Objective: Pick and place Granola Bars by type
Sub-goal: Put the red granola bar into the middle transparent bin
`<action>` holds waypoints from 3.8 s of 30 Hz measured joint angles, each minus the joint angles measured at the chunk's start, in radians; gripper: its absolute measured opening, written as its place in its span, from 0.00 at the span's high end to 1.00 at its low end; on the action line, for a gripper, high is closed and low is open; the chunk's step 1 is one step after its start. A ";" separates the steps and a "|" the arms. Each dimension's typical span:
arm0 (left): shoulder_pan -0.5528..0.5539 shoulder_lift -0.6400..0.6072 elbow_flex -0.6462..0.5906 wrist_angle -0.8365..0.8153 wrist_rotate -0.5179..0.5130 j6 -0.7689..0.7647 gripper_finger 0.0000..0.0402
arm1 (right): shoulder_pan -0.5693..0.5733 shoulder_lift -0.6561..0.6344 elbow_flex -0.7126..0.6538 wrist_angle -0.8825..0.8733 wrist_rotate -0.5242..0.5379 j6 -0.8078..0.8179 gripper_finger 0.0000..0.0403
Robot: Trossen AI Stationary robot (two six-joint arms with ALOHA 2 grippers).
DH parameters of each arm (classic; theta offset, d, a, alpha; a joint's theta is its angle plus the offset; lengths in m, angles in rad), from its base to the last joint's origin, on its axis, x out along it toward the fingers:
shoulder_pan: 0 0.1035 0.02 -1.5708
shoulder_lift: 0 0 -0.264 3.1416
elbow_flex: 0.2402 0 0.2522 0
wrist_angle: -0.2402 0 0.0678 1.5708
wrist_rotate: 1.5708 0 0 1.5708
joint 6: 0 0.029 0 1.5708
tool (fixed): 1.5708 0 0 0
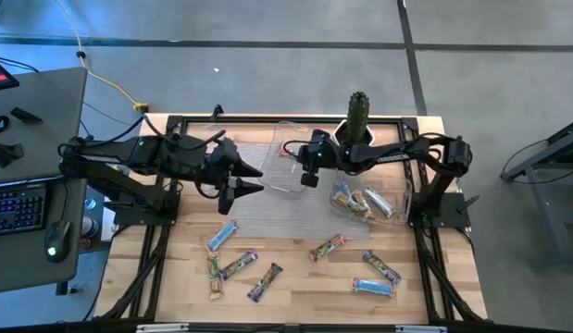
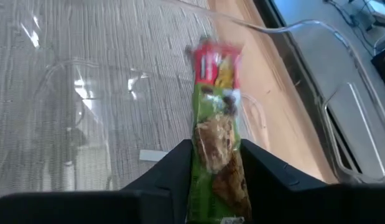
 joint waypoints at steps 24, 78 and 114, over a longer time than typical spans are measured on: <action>0.000 0.000 0.000 -0.039 -0.047 -0.002 0.54 | 0.421 -0.052 0.416 -1.028 0.072 -0.046 0.63; 0.000 0.000 0.000 -0.035 -0.073 -0.046 0.54 | 0.675 -0.139 -0.366 0.133 -0.120 0.099 0.92; 0.000 0.001 0.000 -0.047 -0.058 -0.036 0.54 | 0.076 -0.147 0.015 0.117 -0.173 -0.249 0.75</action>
